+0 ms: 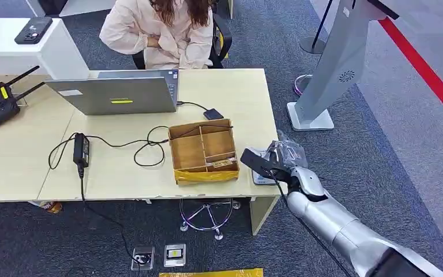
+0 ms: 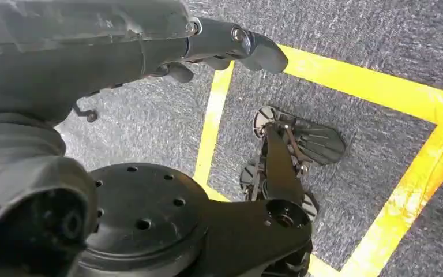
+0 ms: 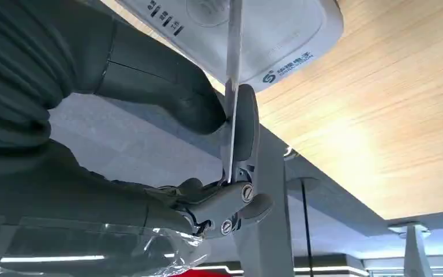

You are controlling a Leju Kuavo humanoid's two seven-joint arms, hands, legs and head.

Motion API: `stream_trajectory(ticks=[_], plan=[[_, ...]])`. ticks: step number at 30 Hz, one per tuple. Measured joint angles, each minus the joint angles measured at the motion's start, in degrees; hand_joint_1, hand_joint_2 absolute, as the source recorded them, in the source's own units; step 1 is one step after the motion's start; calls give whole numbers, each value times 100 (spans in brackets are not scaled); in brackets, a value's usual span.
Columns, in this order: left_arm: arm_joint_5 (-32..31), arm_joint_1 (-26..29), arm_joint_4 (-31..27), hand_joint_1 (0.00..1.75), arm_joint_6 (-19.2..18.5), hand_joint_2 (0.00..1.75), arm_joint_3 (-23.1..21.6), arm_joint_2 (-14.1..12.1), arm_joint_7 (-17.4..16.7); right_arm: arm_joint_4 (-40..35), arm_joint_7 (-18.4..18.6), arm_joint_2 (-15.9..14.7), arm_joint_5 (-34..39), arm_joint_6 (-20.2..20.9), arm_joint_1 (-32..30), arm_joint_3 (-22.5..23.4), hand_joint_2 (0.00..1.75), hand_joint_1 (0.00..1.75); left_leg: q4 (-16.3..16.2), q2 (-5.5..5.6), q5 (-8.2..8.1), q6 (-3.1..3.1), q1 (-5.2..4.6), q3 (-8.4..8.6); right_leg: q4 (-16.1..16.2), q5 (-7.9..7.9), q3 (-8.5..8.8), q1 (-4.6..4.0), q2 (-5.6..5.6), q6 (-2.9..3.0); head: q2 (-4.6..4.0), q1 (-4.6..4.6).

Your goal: Pass the card to the sensor for recognition and then transmit it.

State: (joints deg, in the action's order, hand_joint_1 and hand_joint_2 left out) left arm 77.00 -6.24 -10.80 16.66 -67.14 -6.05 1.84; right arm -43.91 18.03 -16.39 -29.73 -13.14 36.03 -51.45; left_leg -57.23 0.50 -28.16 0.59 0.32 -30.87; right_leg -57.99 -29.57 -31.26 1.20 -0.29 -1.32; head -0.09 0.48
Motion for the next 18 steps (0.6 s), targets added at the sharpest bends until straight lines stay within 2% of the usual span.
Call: stream_trajectory(ticks=[10,15,18], plan=[[20,0,0,0,22,0,11,0,-15,140,-129,59,-94,-24,90,9,175,175,0,0,0,0,0,-1,-1,0,1,0,0,0,0,0],[-28,-1,0,0,-35,0,11,2,42,48,-138,199,-341,2,410,-35,175,175,0,0,2,-2,0,-1,-2,2,2,0,0,2,0,2],[-50,0,0,0,-101,0,9,2,107,-226,-101,324,-503,164,661,-72,175,175,0,0,4,-4,0,-2,-5,5,1,0,3,5,0,2]])
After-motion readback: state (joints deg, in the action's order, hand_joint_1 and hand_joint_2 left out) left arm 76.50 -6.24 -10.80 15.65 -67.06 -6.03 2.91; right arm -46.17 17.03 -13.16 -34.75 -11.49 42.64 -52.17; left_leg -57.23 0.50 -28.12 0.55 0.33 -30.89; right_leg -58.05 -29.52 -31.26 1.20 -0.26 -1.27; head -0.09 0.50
